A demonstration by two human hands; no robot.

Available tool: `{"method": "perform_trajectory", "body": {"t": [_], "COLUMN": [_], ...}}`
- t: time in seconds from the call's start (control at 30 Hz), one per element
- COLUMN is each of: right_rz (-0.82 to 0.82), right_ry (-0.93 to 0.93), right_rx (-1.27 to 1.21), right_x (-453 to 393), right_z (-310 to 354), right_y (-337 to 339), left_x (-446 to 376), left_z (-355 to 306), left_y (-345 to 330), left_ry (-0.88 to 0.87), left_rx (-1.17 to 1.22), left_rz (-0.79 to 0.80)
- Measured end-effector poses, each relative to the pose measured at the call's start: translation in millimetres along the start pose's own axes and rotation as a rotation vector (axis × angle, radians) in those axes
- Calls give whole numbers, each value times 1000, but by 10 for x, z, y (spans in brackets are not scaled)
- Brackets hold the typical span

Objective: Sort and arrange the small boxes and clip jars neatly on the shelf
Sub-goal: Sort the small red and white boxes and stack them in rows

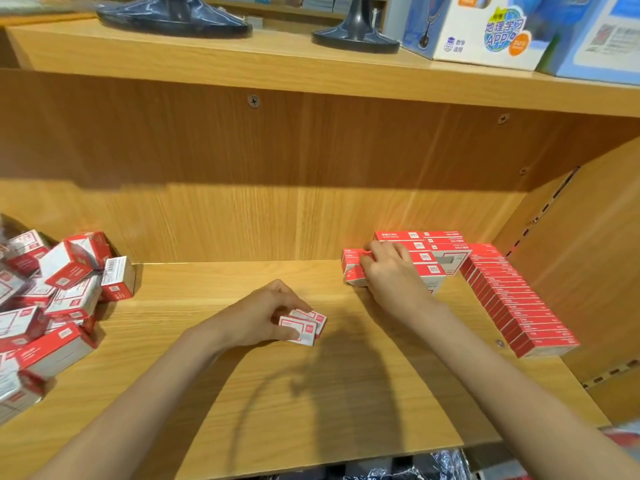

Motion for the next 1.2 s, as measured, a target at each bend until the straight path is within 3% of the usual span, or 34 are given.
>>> {"method": "perform_trajectory", "body": {"t": [0.13, 0.27, 0.37, 0.47, 0.67, 0.8, 0.97, 1.2], "right_rz": [9, -48, -27, 56, 33, 20, -99, 77], "right_ry": [-44, -69, -80, -121, -182, -182, -231, -308], "right_rx": [62, -167, -50, 127, 206, 136, -197, -373], "right_x": [51, 86, 36, 11, 26, 22, 291, 631], "right_z": [18, -45, -31, -19, -50, -66, -321, -626], "right_y": [-54, 6, 0, -60, -102, -103, 157, 162], "left_x": [14, -51, -91, -63, -4, -93, -288, -646], "left_z": [-15, -5, -7, -7, -60, -111, -288, -491], "left_y": [-18, -16, -12, 5, 32, 51, -87, -302], "left_ry": [43, 38, 42, 112, 117, 117, 40, 84], "left_rx": [64, -35, -56, 73, 158, 93, 6, 98], "left_rz": [-21, 75, 125, 59, -87, -181, -251, -419]}}
Point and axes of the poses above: each hand's wrist, its own x-axis away from the middle knuckle, its own y-axis out of the back of the hand, z = x × y, the point moved 5 cm from there along -x, towards the middle knuckle, and after that the axes turned 5 degrees about -x, right-handed, at the moved point
